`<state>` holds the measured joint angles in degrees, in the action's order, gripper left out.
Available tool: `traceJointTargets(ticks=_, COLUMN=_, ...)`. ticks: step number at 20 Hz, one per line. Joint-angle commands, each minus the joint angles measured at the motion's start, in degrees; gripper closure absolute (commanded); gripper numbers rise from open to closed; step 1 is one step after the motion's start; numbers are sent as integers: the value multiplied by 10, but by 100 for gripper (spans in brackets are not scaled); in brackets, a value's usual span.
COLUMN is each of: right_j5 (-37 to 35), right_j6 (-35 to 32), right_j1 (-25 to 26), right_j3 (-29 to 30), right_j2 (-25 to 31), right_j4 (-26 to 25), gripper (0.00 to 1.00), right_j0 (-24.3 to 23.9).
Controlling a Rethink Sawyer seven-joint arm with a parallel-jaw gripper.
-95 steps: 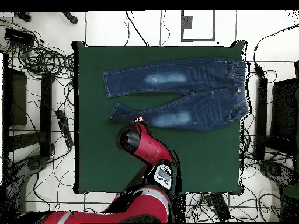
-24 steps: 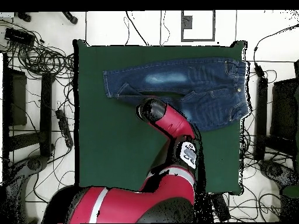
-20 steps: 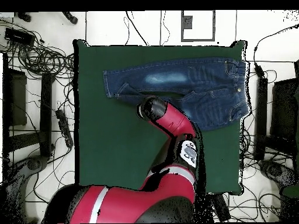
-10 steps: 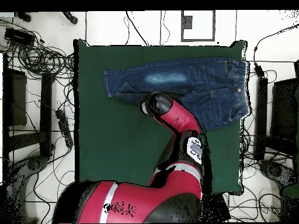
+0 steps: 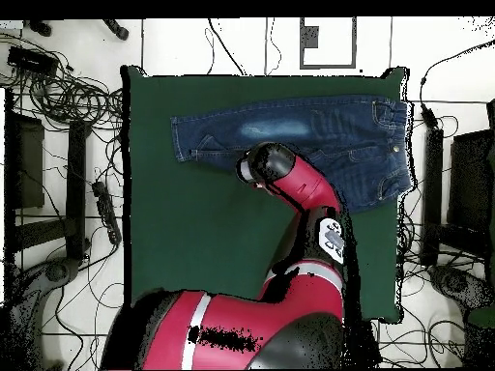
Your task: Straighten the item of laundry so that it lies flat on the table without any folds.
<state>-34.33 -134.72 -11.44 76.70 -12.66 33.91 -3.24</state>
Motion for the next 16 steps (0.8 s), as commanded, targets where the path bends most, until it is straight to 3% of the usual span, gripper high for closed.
traceJointTargets(ticks=1, right_j5=258, right_j6=-69, right_j1=104, right_j3=-118, right_j2=109, right_j4=13, gripper=0, right_j0=-29)
traceJointTargets(ticks=16, right_j5=245, right_j6=-86, right_j1=104, right_j3=-124, right_j2=101, right_j4=-6, gripper=0, right_j0=-31)
